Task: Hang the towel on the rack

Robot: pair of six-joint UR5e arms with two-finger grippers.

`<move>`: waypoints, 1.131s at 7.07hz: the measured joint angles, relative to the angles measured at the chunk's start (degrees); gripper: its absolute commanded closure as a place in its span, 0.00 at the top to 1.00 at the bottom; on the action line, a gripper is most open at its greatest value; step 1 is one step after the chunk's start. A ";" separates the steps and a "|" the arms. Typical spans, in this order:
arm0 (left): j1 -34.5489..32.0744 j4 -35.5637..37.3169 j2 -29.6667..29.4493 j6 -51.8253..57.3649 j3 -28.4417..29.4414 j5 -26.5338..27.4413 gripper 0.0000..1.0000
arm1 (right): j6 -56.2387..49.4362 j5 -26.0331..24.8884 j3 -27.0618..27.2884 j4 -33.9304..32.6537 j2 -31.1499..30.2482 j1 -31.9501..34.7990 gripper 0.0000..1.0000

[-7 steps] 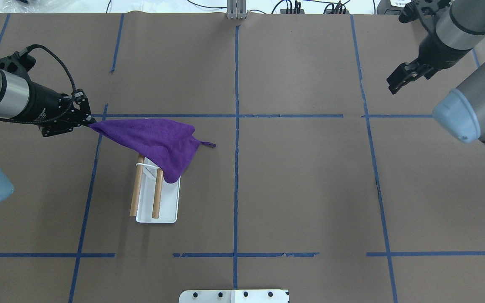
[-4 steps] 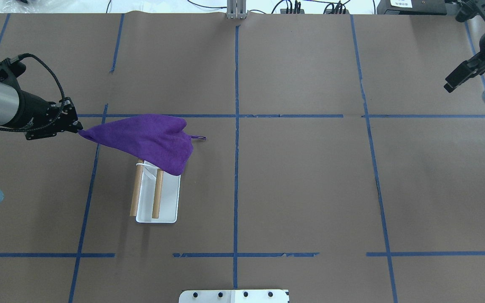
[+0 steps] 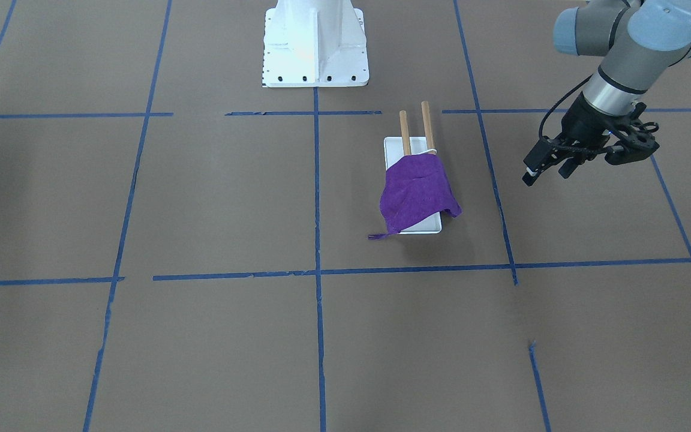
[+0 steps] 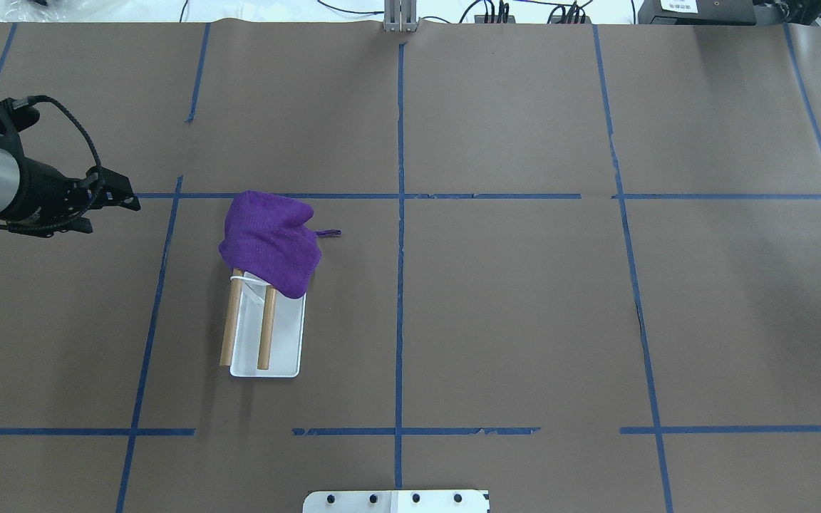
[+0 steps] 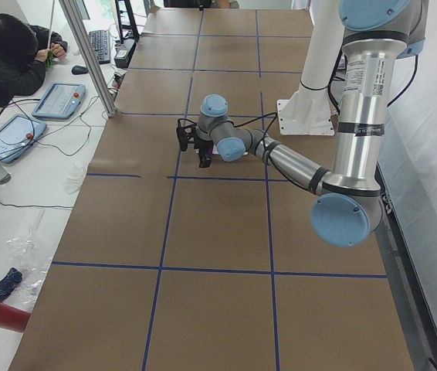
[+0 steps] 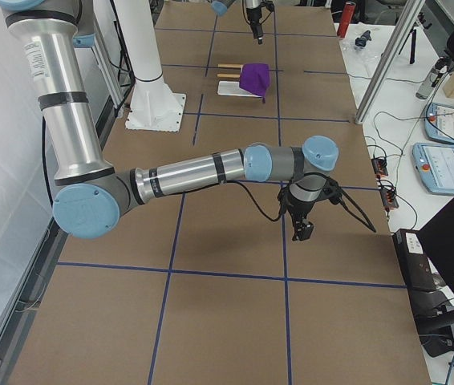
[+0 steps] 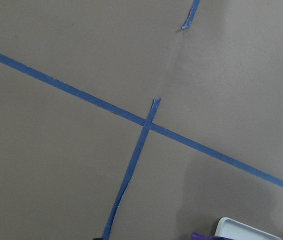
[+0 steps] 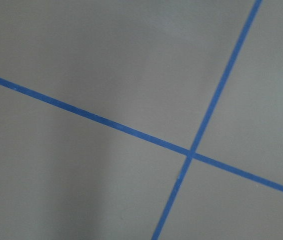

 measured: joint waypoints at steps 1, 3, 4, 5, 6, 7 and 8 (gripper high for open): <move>-2.18 0.07 3.34 12.04 -0.11 -0.14 1.00 | -0.21 0.05 -0.79 0.39 -2.16 2.25 1.00; -9.22 0.81 8.56 35.46 0.51 -1.90 1.00 | 0.68 -0.01 -1.67 3.19 -4.96 3.86 1.00; -13.58 2.53 10.29 45.70 0.94 -3.46 1.00 | 1.17 0.01 -2.05 4.14 -5.39 3.97 1.00; -18.83 6.42 10.97 55.09 1.46 -4.36 1.00 | 1.36 0.04 -2.19 4.51 -5.53 3.97 1.00; -24.21 11.72 10.70 61.30 1.91 -5.87 1.00 | 1.46 0.05 -2.25 4.64 -5.57 3.98 1.00; -28.50 15.25 10.41 63.94 2.76 -9.11 1.00 | 1.50 0.08 -2.25 4.68 -5.59 3.98 1.00; -31.51 16.77 10.50 64.87 4.48 -13.45 1.00 | 1.51 0.09 -2.24 4.70 -5.60 3.98 1.00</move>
